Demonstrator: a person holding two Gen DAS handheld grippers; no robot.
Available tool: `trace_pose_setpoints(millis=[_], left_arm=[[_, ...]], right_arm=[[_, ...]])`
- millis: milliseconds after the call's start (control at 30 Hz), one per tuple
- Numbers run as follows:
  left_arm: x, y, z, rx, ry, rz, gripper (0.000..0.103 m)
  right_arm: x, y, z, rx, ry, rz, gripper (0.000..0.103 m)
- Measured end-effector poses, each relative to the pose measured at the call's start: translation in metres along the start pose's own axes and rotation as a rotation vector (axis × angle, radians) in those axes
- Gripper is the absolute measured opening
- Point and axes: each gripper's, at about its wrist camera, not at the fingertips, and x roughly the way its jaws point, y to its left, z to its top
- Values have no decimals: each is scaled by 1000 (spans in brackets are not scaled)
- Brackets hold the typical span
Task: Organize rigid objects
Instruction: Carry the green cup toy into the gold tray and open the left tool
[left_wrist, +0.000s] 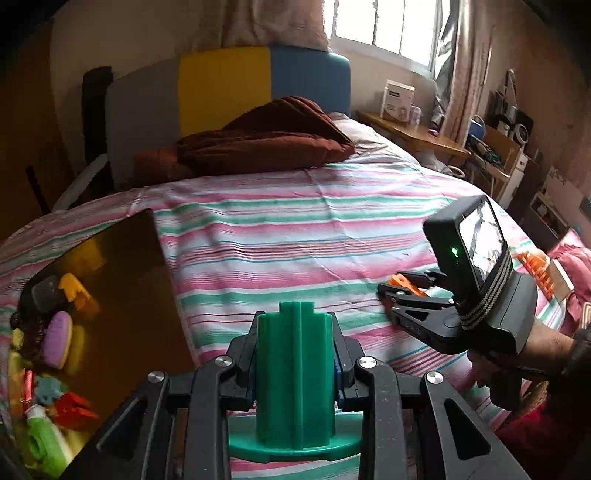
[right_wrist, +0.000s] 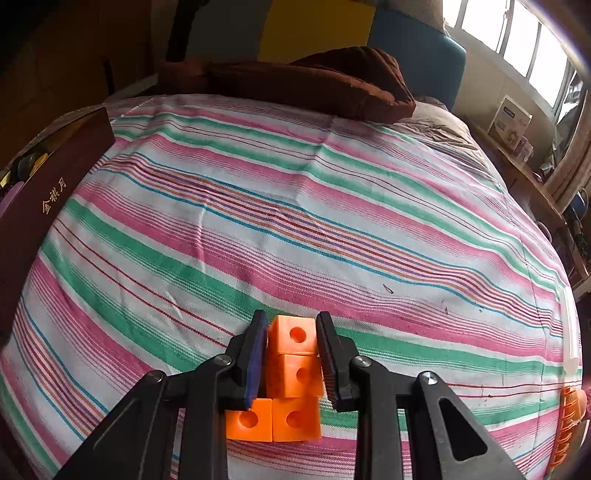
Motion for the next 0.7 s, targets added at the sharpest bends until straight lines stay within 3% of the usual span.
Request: trace_pose_setpoints(millis=[567, 700], left_arm=[[-35, 77, -8, -128, -33, 71, 30], [-50, 115, -16, -218, -51, 82, 30]], right_arm=[[0, 3, -1, -5, -30, -20, 27], [0, 3, -1, -5, -32, -20, 27]])
